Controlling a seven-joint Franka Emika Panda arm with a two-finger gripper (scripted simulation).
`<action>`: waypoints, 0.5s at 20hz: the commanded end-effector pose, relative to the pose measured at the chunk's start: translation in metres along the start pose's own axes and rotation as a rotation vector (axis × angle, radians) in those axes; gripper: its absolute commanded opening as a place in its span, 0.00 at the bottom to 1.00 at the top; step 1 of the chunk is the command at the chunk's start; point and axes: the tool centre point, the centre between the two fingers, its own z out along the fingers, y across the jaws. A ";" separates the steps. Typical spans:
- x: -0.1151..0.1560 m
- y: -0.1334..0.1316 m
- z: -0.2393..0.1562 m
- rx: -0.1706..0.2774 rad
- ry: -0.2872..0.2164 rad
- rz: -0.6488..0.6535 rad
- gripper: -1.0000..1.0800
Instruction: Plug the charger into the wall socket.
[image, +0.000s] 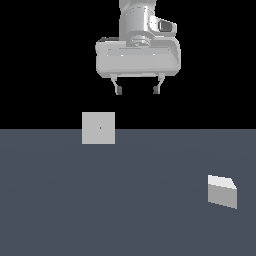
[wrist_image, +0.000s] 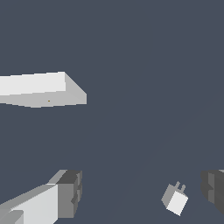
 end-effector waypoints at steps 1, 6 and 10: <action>0.000 0.000 0.000 0.000 0.000 0.000 0.96; -0.004 0.006 0.005 -0.001 -0.002 0.020 0.96; -0.014 0.018 0.016 -0.002 -0.007 0.064 0.96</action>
